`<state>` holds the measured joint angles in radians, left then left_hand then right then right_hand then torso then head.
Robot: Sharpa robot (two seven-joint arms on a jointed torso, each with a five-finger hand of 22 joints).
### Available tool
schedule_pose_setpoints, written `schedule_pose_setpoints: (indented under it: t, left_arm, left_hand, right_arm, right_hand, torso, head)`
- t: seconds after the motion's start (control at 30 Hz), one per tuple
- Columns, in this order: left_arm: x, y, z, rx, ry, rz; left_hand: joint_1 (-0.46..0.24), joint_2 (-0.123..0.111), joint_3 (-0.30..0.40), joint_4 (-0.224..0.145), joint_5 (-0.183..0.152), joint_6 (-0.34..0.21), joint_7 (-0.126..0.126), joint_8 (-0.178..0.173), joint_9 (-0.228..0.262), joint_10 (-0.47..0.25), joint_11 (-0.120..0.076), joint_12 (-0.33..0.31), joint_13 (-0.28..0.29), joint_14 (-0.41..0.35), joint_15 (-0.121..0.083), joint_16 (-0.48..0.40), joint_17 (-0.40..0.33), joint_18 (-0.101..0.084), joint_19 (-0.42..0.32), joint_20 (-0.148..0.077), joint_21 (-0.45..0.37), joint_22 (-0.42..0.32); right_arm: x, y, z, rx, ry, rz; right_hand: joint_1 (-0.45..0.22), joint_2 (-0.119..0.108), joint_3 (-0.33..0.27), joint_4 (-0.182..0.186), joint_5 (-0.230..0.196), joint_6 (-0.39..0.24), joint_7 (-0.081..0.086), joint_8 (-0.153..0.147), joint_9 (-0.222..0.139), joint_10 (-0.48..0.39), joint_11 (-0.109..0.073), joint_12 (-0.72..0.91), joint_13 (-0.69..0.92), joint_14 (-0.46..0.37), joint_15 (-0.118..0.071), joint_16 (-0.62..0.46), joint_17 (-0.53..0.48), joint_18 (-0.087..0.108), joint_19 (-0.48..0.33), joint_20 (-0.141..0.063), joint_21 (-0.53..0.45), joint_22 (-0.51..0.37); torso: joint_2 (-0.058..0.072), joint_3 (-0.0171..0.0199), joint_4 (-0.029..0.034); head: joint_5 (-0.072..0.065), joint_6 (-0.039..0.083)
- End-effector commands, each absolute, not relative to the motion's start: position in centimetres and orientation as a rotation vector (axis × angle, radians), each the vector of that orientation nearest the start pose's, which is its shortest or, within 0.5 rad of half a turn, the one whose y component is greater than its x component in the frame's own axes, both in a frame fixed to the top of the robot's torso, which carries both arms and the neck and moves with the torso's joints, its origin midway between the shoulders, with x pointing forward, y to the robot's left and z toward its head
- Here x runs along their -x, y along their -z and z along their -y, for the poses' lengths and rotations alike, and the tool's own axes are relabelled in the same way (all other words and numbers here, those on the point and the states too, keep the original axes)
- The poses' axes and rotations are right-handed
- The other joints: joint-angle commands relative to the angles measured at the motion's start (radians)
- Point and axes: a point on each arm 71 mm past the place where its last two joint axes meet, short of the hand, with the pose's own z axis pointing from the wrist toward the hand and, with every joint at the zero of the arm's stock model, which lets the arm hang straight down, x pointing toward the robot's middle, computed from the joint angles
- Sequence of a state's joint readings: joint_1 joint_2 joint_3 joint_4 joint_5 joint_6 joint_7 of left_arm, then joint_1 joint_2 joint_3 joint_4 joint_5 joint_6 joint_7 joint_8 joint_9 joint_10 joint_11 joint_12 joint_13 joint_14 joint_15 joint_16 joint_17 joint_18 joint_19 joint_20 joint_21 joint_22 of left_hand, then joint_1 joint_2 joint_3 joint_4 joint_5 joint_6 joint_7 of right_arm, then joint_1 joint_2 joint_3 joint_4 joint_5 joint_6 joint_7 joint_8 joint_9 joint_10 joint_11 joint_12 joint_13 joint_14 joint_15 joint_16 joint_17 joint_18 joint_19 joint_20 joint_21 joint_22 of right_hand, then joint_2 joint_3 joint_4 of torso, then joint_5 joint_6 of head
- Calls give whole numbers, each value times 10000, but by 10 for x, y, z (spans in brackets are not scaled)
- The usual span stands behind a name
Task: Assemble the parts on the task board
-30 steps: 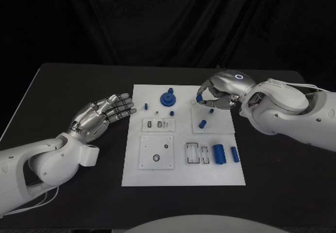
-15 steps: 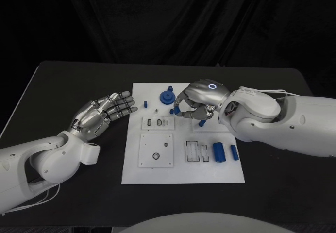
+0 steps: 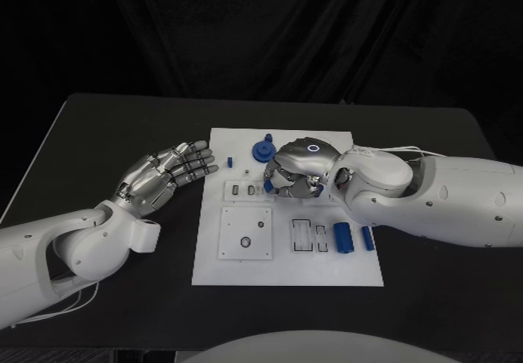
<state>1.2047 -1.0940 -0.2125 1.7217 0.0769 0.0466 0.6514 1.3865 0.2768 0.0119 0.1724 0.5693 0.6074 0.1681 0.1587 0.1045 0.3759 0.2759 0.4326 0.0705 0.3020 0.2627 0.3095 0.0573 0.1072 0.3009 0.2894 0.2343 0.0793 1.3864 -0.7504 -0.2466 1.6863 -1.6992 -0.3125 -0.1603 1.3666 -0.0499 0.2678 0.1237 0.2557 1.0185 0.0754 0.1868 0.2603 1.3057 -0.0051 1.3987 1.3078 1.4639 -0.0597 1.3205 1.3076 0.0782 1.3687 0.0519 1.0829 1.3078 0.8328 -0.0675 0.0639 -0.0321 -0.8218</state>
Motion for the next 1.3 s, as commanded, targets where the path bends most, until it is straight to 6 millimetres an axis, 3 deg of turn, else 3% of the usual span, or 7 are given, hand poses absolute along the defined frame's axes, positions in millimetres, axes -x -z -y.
schedule_pose_setpoints:
  t: [0.03,0.23,0.4,0.57,0.67,0.83,1.3]
  left_arm:
    - [-414,201,-257,11233,19439,-13766]
    - [-414,201,-258,11254,19409,-13780]
    - [-413,201,-258,11253,19416,-13771]
    - [-413,201,-258,11258,19419,-13789]
    - [-414,201,-258,11259,19417,-13789]
    - [-414,202,-257,11266,19418,-13807]
    - [-414,203,-257,11290,19390,-13862]
  left_hand:
    - [-83,13,43,-11,42,34,67,24,-11,8,48,47,14,1,38,49,6,-132,38,26,32,-15]
    - [-87,12,53,-13,42,35,69,25,-10,10,52,48,14,2,41,52,6,-134,30,26,25,-17]
    - [-91,10,68,-17,42,35,72,26,-11,12,58,50,15,6,47,61,7,-138,35,27,29,-16]
    - [-93,9,74,-19,42,36,73,26,-11,12,59,51,15,6,48,63,8,-139,30,27,26,-17]
    - [-93,9,74,-19,42,36,73,26,-11,12,59,51,15,6,48,63,8,-139,30,27,26,-17]
    - [-93,9,74,-19,42,36,73,26,-11,12,59,51,15,6,48,63,8,-139,30,27,26,-17]
    - [-104,9,103,-22,42,37,80,27,-11,15,68,54,16,4,57,70,9,-147,29,28,25,-18]
  right_arm:
    - [-444,164,112,6159,-6260,-15660]
    - [-444,165,112,6074,-6144,-15747]
    - [-445,166,112,6083,-5937,-15854]
    - [-446,167,111,6156,-5681,-15783]
    - [-447,167,110,6171,-5602,-15765]
    - [-447,167,108,6172,-5553,-15745]
    - [-447,167,105,6181,-5449,-15811]
  right_hand:
    - [6,15,30,-79,91,26,-10,9,896,-60,21,-21,343,-11,37,26,786,170,-52,30,-58,1266]
    - [8,14,35,-88,114,23,-9,6,908,-31,22,-2,368,5,37,62,813,164,-38,32,-28,1277]
    - [9,14,37,-93,122,21,-8,5,912,-22,22,5,376,9,37,71,819,162,-32,32,-16,1281]
    - [1,7,35,-96,134,14,-3,0,921,-53,25,-14,351,-1,38,48,802,175,-57,34,-80,1266]
    - [-8,0,35,-102,145,-11,0,-16,930,-83,28,-31,329,-15,42,20,782,185,-80,36,-137,1254]
    - [-53,-15,31,-108,87,-101,19,-74,957,-134,44,-57,299,-39,55,-14,760,201,-116,48,-232,1240]
    - [-642,-138,-296,130,-1389,-1244,69,-837,1063,-239,103,-37,286,-108,117,-83,721,239,-167,127,-549,1249]
  torso:
    - [25,-7,25]
    - [31,-5,6]
    - [-33,-41,1]
    - [-17,-7,37]
    - [-63,-40,33]
    - [-51,-26,40]
    - [-54,-26,29]
  head:
    - [21,9]
    - [89,-4]
    - [105,-52]
    - [67,-77]
    - [79,-126]
    - [69,-135]
    - [57,-147]
